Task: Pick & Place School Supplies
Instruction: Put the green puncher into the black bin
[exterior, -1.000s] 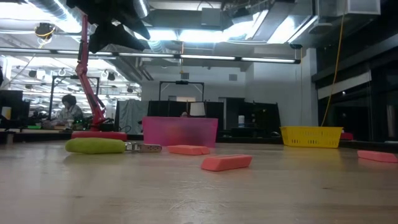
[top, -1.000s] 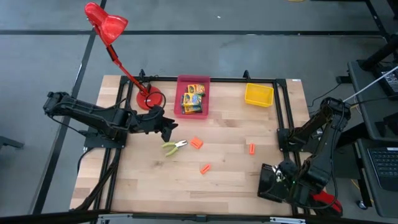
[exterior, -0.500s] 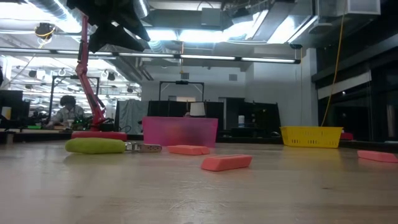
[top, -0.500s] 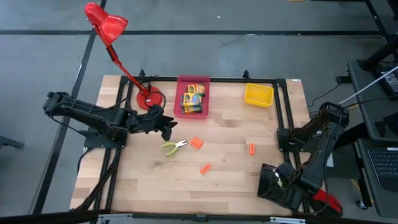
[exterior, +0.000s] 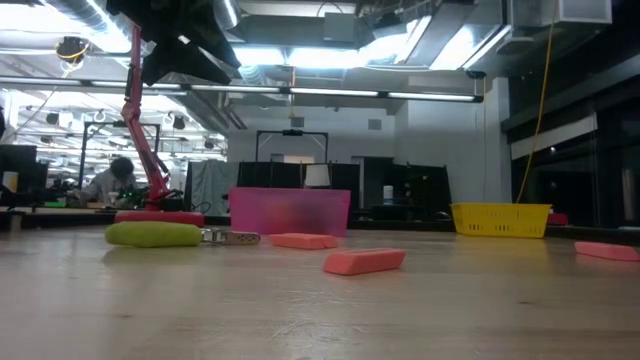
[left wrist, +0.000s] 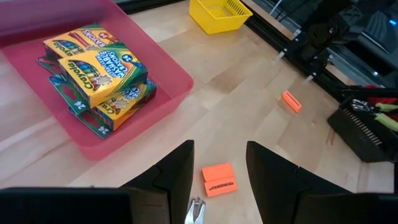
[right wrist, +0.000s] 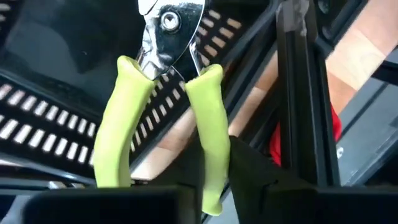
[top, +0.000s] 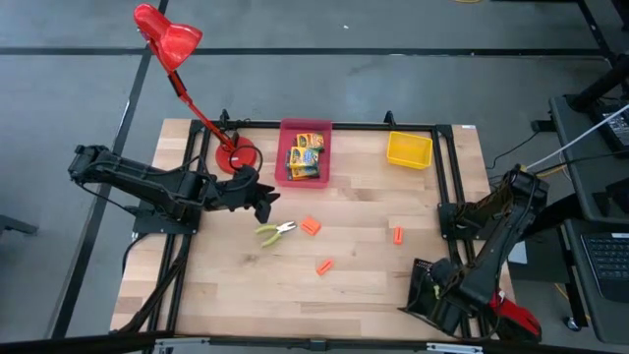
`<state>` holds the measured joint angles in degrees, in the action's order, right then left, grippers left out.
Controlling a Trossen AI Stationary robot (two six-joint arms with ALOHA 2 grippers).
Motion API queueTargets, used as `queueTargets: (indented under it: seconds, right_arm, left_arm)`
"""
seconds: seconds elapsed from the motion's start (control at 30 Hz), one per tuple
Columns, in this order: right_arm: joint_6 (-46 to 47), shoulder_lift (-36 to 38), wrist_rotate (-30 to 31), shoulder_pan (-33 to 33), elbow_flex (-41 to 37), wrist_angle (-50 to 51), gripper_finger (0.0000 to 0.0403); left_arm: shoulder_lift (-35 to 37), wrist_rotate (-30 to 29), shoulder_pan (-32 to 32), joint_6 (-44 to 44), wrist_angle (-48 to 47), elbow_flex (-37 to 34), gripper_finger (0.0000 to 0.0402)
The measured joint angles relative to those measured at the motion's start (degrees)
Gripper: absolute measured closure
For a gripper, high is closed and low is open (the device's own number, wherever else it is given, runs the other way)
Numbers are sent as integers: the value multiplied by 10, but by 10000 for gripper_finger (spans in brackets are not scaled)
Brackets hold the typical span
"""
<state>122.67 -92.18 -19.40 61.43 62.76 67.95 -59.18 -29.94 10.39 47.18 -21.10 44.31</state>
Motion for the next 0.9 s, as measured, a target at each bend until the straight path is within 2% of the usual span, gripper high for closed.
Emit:
queueTargets:
  seconds: [0.2, 0.3, 0.43, 0.67, 0.8, 0.9]
  right_arm:
    - [1, 0, 7, -5, 0, 1, 219]
    - [1, 0, 7, -7, 0, 0, 185]
    - [3, 5, 20, -10, 1, -5, 182]
    - [13, 25, 128, -40, 48, 30, 217]
    - [-2, 37, 222, -74, 87, 39, 230]
    - [-40, 38, 311, -106, 115, 38, 235]
  left_arm:
    - [0, 15, 0, -10, -1, 0, 258]
    - [0, 15, 0, -10, -1, 0, 258]
    - [0, 15, 0, -10, -1, 0, 258]
    - [0, 15, 0, -10, -1, 0, 258]
    - [0, -3, 0, -8, -6, 0, 258]
    - [1, -36, 0, 40, -52, 0, 258]
